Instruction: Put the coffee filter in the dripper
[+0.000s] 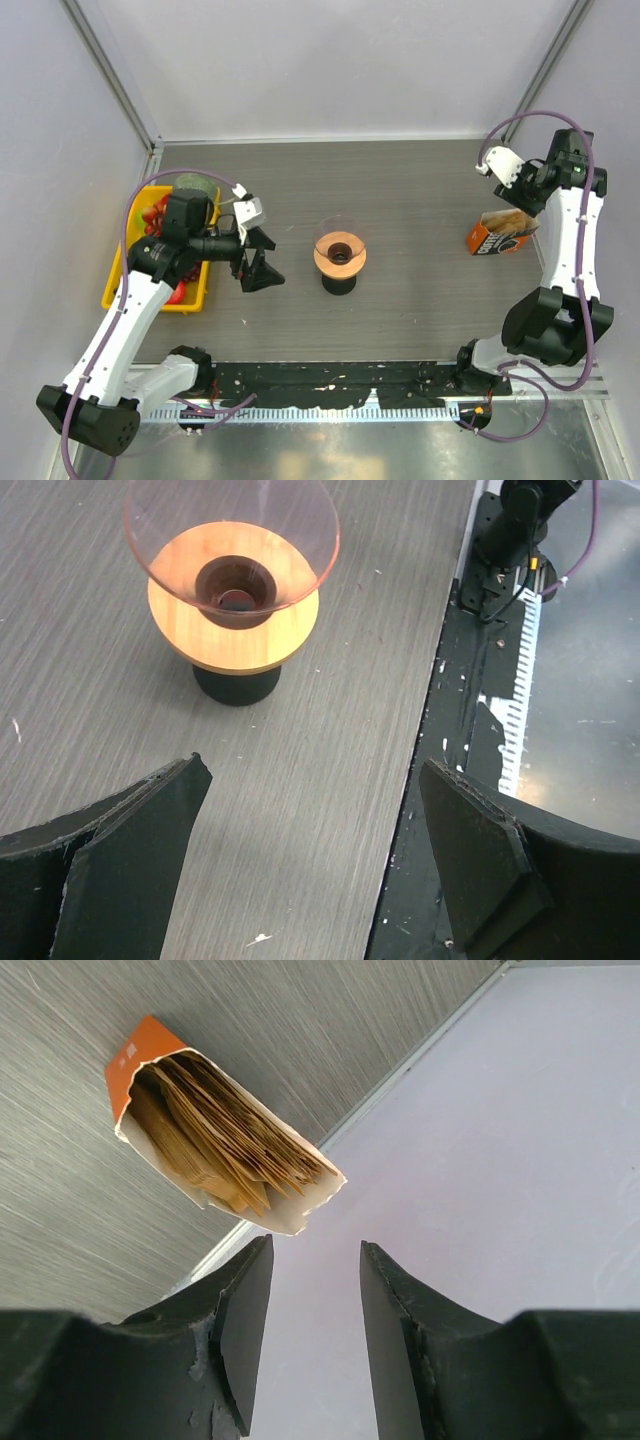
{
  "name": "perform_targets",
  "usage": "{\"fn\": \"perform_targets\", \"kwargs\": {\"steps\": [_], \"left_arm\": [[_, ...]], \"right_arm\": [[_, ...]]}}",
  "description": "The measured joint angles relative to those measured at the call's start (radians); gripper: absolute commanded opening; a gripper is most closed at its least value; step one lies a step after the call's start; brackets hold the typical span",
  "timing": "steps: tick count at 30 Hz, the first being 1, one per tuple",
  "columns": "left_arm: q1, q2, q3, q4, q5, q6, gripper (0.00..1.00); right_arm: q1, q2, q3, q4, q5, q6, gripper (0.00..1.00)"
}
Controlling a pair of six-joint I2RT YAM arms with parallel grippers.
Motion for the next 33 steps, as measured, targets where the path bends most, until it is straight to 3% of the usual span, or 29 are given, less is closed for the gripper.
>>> {"fn": "perform_targets", "kwargs": {"steps": [8,14,21,33], "left_arm": [[0.0,0.024,0.0,-0.04,0.056,0.042,0.98],[0.0,0.022,0.009,-0.055,0.017,0.03,0.99],[0.0,-0.008,0.114,-0.19,-0.071,0.039,0.99],[0.0,-0.257,0.109,-0.287,-0.164,0.023,0.99]], "right_arm": [[-0.002,0.074,0.006,0.013,0.046,-0.085,0.45],[-0.016,0.055,0.03,0.0,0.015,-0.08,0.45],[-0.024,-0.143,-0.025,-0.008,-0.082,-0.09,0.46],[-0.026,-0.456,-0.246,-0.079,-0.207,-0.139,0.47]]}}
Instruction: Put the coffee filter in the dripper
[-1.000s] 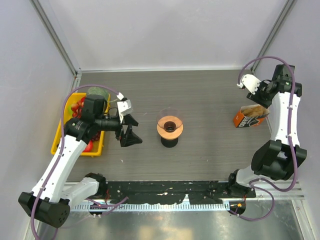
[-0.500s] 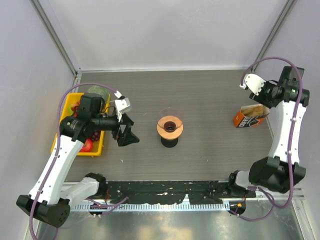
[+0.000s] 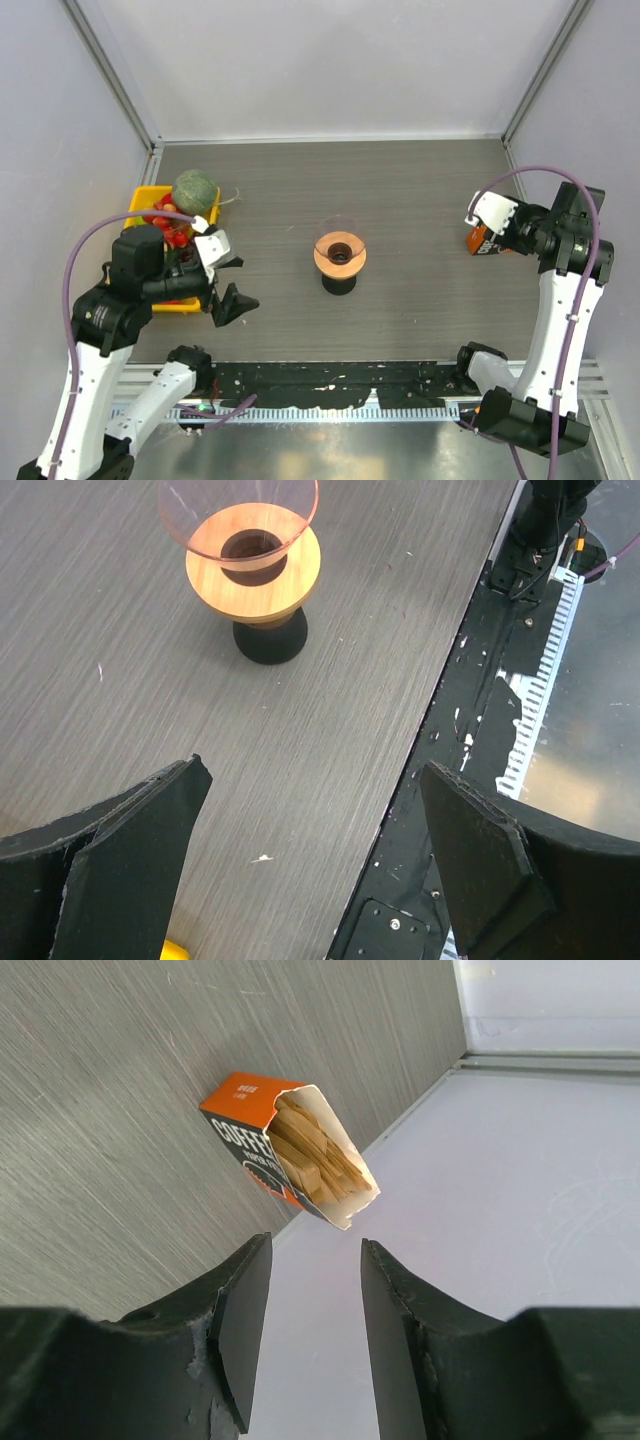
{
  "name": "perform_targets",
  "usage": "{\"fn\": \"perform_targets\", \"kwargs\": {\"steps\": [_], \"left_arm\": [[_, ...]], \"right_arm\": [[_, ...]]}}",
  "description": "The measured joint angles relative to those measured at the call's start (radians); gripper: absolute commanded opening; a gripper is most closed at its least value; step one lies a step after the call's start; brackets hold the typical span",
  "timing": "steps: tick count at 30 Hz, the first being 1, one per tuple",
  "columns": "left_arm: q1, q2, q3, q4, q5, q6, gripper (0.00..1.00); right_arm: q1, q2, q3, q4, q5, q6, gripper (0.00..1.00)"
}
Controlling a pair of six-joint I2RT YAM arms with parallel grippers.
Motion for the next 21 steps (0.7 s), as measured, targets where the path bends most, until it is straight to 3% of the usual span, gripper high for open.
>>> {"fn": "perform_targets", "kwargs": {"steps": [7,14,17,21], "left_arm": [[0.0,0.0,-0.019,-0.002,0.01,0.049,0.98],[0.0,0.216,0.01,0.006,0.045,0.219,0.98],[-0.003,0.246,0.017,0.007,0.044,0.282,0.99],[-0.014,0.3,0.142,-0.01,0.071,0.349,0.98]], "right_arm": [[0.0,0.048,0.011,-0.026,-0.037,-0.053,0.47],[-0.002,0.244,0.029,-0.024,-0.034,-0.147,0.47],[-0.006,0.32,0.097,-0.033,-0.012,-0.166,0.47],[-0.009,0.44,0.315,-0.069,0.027,-0.183,0.47]]}}
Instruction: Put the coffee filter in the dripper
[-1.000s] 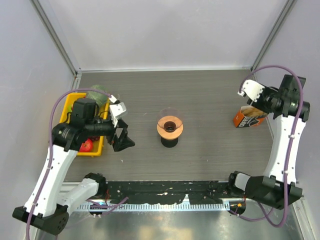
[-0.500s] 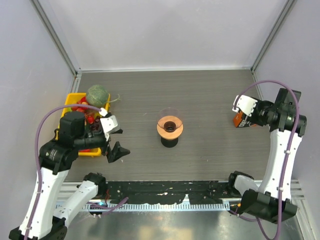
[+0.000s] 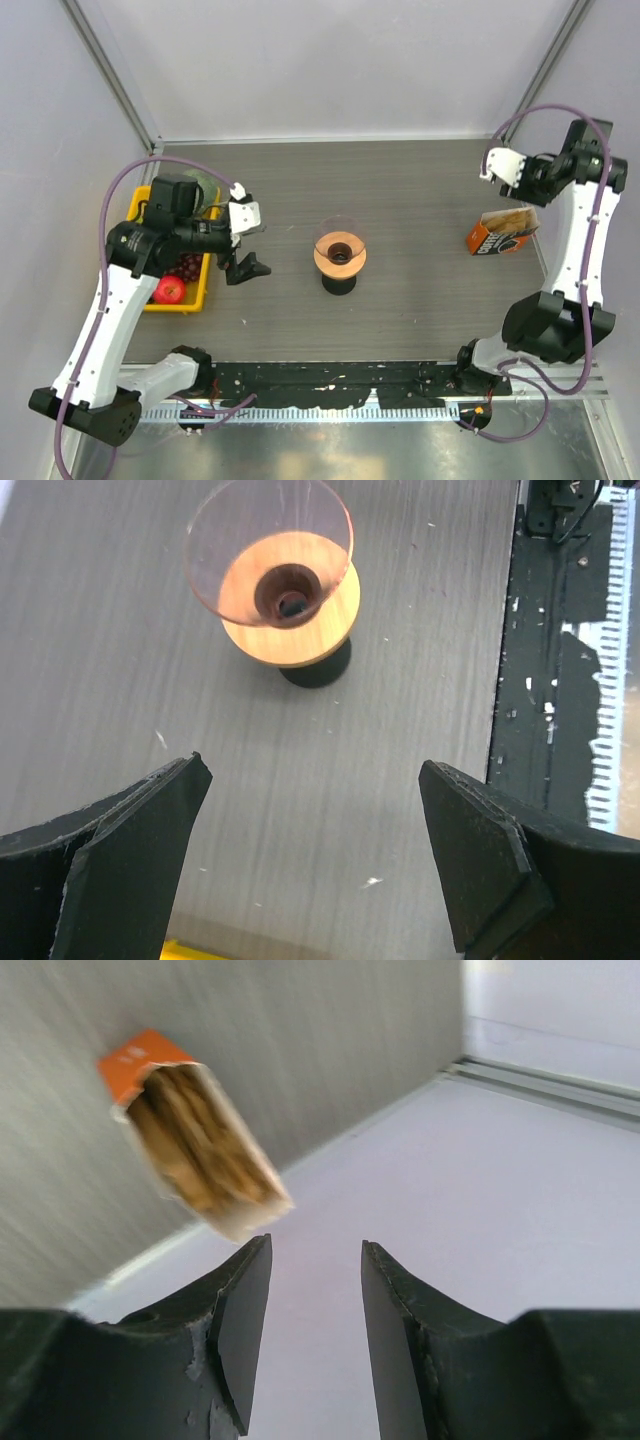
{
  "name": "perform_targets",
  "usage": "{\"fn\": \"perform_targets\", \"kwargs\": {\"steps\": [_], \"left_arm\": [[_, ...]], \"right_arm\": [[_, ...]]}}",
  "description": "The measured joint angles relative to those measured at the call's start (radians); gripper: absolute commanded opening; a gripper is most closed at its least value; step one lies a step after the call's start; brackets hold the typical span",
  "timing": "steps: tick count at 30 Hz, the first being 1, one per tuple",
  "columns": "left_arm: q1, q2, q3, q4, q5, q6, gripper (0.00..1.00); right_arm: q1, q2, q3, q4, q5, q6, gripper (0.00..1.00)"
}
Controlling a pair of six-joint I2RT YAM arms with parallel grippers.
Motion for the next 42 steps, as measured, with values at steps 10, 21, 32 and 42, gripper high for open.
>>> {"fn": "perform_targets", "kwargs": {"steps": [10,21,32,42], "left_arm": [[0.0,0.03,-0.071,0.085,0.058,0.008,0.98],[0.0,0.105,-0.071,0.26,0.116,-0.224,0.97],[0.0,0.126,-0.071,0.327,0.152,-0.317,0.96],[0.0,0.124,-0.078,0.341,0.157,-0.321,0.97]], "right_arm": [[-0.004,0.25,0.314,-0.136,0.138,-0.188,0.46],[-0.013,0.329,0.342,-0.164,0.198,-0.294,0.38],[-0.032,0.277,0.158,-0.176,0.233,-0.324,0.38],[-0.053,0.251,0.072,-0.175,0.269,-0.331,0.4]]}}
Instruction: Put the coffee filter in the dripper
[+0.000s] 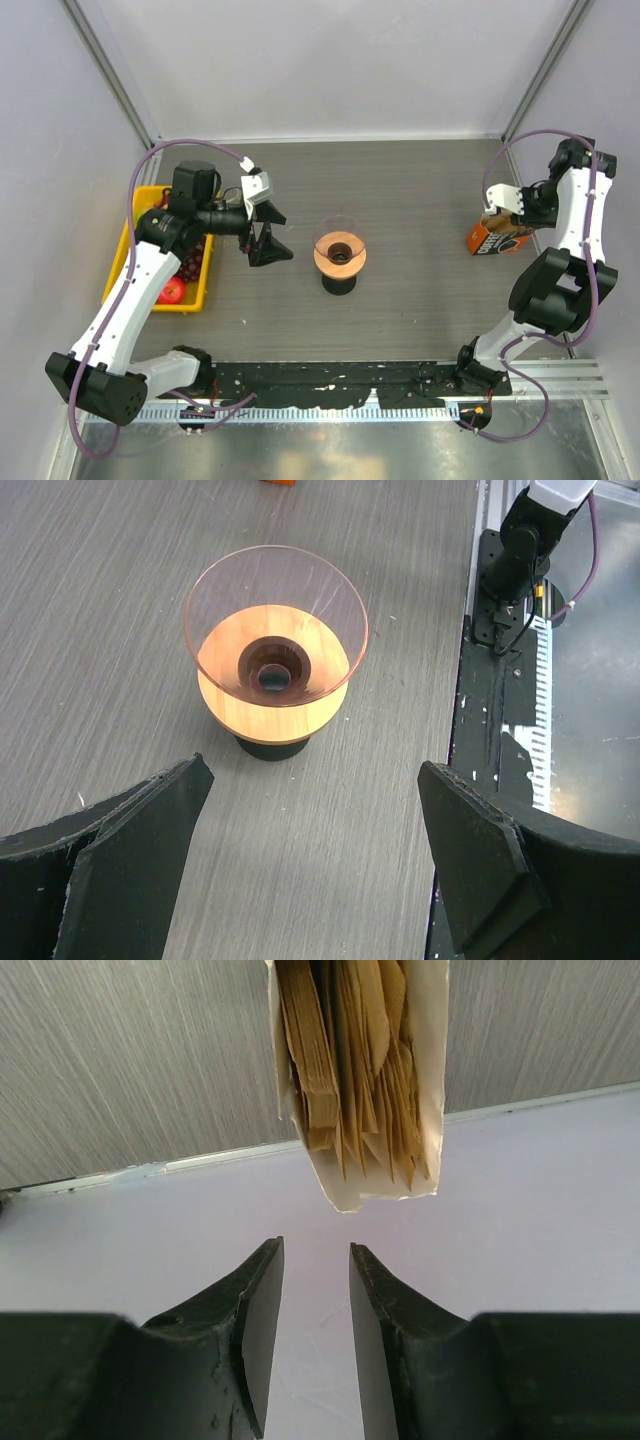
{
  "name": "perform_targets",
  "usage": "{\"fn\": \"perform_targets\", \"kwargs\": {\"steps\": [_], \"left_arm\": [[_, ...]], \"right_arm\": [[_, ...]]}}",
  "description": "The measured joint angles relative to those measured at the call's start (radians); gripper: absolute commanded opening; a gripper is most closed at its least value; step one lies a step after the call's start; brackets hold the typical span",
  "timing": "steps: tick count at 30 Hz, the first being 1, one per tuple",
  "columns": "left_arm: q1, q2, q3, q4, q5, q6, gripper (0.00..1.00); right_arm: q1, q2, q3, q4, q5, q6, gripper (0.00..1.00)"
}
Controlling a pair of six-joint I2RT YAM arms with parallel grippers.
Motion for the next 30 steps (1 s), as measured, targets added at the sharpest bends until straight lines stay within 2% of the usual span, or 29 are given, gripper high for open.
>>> {"fn": "perform_targets", "kwargs": {"steps": [6,14,30], "left_arm": [[0.0,0.0,0.0,0.001,0.0,0.0,0.97],[0.0,0.0,0.0,0.005,0.001,0.0,0.97],[0.0,0.03,0.0,0.016,0.006,0.0,0.97]], "right_arm": [[0.0,-0.009,-0.014,-0.004,0.0,-0.002,0.41],[0.0,-0.008,-0.013,-0.004,-0.003,-0.003,0.5],[0.003,-0.002,-0.014,-0.003,-0.01,-0.004,0.43]]}}
